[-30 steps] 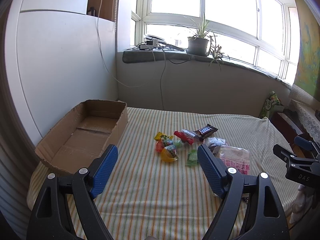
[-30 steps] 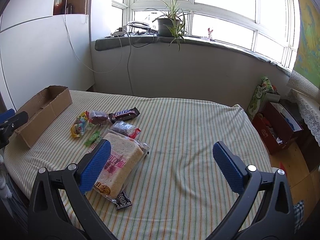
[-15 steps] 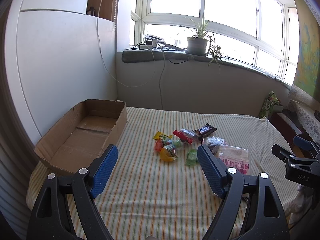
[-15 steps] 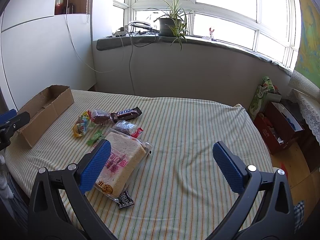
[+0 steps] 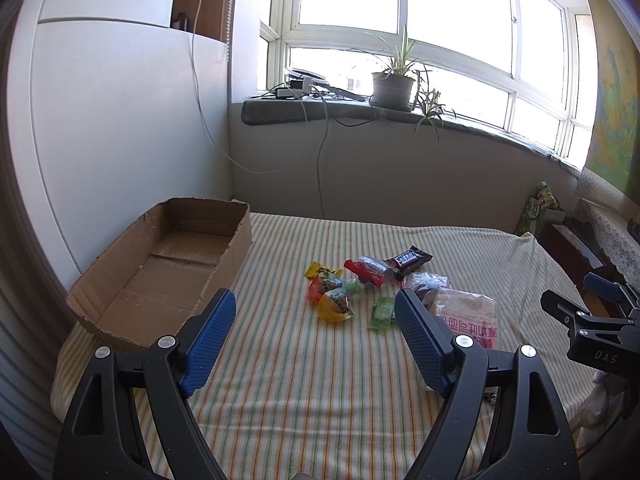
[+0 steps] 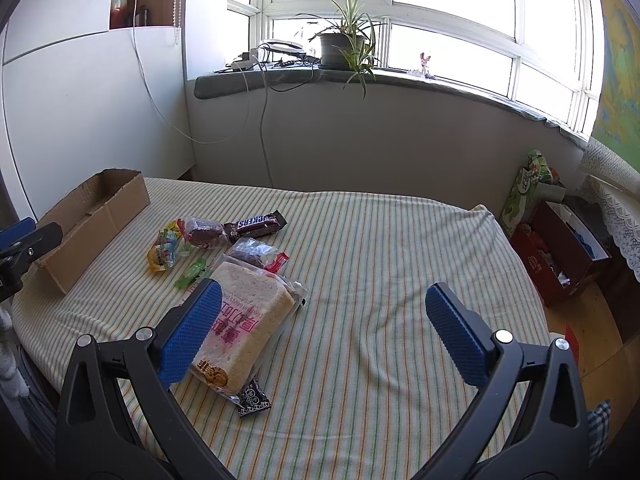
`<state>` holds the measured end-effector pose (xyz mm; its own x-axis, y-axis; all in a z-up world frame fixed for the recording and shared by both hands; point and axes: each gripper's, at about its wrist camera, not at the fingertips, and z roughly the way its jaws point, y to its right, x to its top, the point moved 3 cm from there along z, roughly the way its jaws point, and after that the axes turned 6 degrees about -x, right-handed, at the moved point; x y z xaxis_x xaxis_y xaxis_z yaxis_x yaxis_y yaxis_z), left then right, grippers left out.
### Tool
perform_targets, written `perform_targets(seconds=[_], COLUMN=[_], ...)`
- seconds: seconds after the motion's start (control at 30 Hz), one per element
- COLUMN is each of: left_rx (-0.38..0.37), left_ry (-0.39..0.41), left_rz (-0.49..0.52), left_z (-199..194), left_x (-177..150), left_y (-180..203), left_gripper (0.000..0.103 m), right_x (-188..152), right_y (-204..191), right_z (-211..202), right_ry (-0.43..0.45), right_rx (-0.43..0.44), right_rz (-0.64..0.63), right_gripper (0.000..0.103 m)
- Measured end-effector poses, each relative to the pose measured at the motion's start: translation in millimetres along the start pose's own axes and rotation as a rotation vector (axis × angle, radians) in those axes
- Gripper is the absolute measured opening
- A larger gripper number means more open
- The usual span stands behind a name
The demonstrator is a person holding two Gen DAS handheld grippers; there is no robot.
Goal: Organize snacks
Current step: 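Move the right gripper to the bagged bread loaf and close on it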
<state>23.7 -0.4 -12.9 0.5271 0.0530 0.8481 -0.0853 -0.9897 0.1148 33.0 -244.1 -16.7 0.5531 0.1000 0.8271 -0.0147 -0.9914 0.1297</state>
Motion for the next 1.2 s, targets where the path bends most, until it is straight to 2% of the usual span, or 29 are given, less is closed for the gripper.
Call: perform_targets(seconds=[0.37,0.6,0.8,0.93,1.13,1.2], left_rx=[-0.01,-0.047,-0.158,-0.296,-0.42,-0.45], left_ry=[-0.015,-0.037,-0.089,-0.157,-0.258,-0.286], left_rz=[-0.004,-0.003,-0.02,-0.098,-0.162,-0.187], left_z=[5,11,22,35,60,66], left_x=[-2,-6,-11,-18,-35,-39], left_y=[0,5,16,23,35,37], left_gripper=[0.082,0.082,0.081,0.069,0.048,0.047], right_x=[-3,-6,-11,-19,-32,-35], right_y=[0,1,2,4,-2,-8], right_z=[5,6,12,24,45,50], right_ry=[-0.017,-0.034,-0.084,-0.149,-0.257,-0.285], right_rx=[0.018,0.042,0.128,0.217,0.355,0.39], right_rz=[0.01,0.023,0.046,0.095,0.161,0.167], right_gripper=[0.103,0.103,0.09,0.078,0.063,0.06])
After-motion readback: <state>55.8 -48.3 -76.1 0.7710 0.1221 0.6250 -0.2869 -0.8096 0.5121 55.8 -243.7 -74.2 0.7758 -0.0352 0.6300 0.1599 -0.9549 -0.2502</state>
